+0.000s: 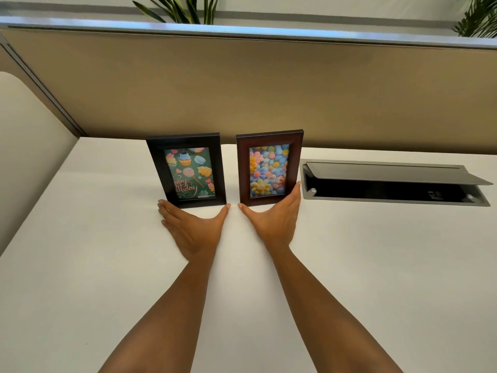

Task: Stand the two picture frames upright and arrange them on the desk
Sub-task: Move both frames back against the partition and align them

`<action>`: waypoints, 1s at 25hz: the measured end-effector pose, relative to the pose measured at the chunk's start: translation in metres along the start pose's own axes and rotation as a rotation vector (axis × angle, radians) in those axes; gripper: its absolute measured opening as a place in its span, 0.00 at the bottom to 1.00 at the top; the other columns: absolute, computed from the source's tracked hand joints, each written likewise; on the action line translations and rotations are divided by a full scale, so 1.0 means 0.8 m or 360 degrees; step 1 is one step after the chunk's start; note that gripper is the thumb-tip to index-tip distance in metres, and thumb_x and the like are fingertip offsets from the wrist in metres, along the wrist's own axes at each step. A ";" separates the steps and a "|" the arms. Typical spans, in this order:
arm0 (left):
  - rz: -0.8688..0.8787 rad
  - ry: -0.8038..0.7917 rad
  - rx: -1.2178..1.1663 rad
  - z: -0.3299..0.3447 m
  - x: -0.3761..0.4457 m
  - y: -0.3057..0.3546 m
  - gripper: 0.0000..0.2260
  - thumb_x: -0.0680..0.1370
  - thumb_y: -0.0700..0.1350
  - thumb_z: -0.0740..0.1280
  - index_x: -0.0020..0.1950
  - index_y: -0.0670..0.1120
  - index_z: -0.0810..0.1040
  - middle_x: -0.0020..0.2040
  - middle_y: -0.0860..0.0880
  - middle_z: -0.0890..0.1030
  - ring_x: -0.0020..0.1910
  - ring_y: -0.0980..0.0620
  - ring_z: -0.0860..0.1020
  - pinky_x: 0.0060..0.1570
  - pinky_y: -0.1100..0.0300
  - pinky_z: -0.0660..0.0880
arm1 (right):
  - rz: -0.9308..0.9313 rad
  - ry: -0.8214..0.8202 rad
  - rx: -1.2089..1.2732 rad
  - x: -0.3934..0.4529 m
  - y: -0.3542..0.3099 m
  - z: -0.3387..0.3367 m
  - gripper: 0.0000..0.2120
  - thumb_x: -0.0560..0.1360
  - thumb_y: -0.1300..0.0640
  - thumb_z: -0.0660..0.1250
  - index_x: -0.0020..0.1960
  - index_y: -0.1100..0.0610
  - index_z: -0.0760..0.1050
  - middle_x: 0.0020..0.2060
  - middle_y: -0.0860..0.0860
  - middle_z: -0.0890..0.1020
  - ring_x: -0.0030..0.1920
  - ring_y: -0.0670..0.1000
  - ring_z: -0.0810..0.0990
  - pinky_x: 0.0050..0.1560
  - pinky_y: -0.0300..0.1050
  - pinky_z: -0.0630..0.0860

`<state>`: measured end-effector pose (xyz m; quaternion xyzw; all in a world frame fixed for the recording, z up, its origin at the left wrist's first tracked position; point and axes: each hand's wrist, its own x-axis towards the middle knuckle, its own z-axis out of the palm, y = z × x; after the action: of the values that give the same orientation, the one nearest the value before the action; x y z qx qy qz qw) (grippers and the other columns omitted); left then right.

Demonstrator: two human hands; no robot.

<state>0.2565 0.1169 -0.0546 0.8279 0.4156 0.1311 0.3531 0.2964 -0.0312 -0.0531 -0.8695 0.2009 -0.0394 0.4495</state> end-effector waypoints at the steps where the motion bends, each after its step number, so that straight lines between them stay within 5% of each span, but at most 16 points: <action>1: -0.0011 -0.0008 0.0011 0.000 0.001 0.001 0.66 0.56 0.76 0.72 0.81 0.48 0.41 0.82 0.47 0.50 0.80 0.43 0.52 0.75 0.42 0.60 | 0.0011 0.0008 -0.0027 0.001 0.000 0.001 0.64 0.57 0.30 0.78 0.79 0.48 0.44 0.78 0.50 0.59 0.78 0.56 0.60 0.74 0.58 0.66; 7: 0.0076 0.0042 0.0115 0.002 0.001 0.000 0.62 0.60 0.74 0.71 0.81 0.47 0.43 0.82 0.46 0.53 0.80 0.45 0.54 0.78 0.46 0.50 | 0.0038 -0.0018 -0.0102 0.002 -0.001 0.006 0.67 0.56 0.28 0.77 0.79 0.48 0.40 0.79 0.51 0.57 0.79 0.58 0.58 0.75 0.60 0.64; 25: 0.0120 0.0107 0.0144 0.004 0.004 -0.003 0.56 0.64 0.72 0.72 0.81 0.48 0.48 0.81 0.47 0.57 0.79 0.45 0.57 0.78 0.45 0.51 | 0.0000 -0.0073 -0.0148 0.004 0.003 0.010 0.64 0.58 0.28 0.75 0.79 0.47 0.40 0.80 0.50 0.55 0.80 0.60 0.54 0.75 0.61 0.59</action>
<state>0.2586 0.1184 -0.0591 0.8533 0.4013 0.1531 0.2958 0.3009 -0.0276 -0.0600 -0.8901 0.1921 -0.0102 0.4131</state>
